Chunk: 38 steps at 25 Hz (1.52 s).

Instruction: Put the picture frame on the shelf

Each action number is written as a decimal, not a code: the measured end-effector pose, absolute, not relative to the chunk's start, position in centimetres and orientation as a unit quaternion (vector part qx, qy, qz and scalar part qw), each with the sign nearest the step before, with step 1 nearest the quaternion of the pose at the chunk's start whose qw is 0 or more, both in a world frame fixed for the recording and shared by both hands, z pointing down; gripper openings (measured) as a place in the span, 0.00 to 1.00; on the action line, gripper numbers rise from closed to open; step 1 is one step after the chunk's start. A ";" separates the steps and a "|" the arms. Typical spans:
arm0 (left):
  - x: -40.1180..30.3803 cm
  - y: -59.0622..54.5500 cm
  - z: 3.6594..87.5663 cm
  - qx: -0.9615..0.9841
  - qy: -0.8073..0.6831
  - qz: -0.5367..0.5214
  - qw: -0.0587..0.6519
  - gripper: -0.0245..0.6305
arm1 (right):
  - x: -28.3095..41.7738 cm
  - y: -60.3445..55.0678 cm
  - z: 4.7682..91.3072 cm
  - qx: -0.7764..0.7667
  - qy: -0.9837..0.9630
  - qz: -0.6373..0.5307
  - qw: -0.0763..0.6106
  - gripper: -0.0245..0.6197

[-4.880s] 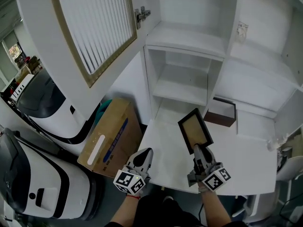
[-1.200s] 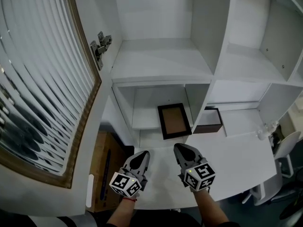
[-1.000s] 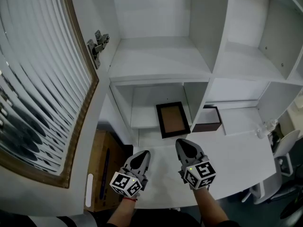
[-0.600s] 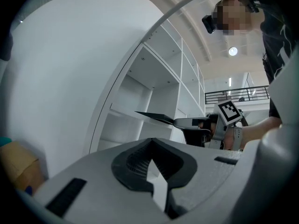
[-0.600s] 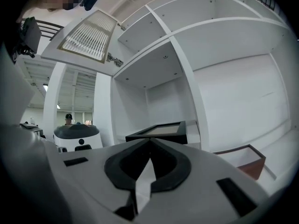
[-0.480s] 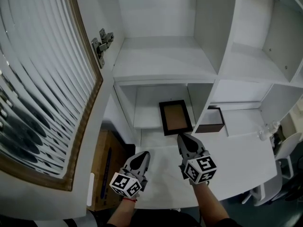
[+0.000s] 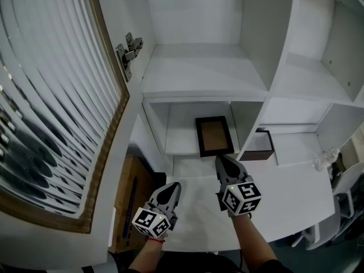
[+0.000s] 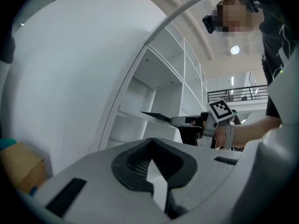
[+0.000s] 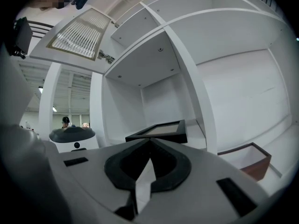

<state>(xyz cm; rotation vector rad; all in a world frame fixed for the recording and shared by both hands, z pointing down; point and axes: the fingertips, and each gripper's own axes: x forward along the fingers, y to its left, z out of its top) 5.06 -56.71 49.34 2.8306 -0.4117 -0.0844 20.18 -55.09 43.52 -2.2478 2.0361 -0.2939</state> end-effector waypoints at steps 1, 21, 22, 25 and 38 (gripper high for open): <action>5.0 -56.8 49.4 0.979 -0.143 -0.030 0.140 0.04 | 20.3 -55.2 43.5 -0.738 0.666 -0.097 0.048 0.05; 4.5 -56.6 49.4 0.980 -0.139 -0.030 0.140 0.04 | 21.2 -56.1 43.9 -0.751 0.652 -0.096 0.050 0.05; 4.5 -56.6 49.3 0.980 -0.139 -0.031 0.139 0.04 | 21.1 -56.0 43.9 -0.749 0.654 -0.094 0.051 0.05; 4.5 -56.7 49.1 0.980 -0.140 -0.033 0.136 0.04 | 20.4 -55.4 44.2 -0.743 0.662 -0.086 0.054 0.05; 5.3 -55.2 48.1 0.980 -0.149 -0.043 0.122 0.04 | 18.8 -49.6 45.4 -0.733 0.677 -0.053 0.032 0.05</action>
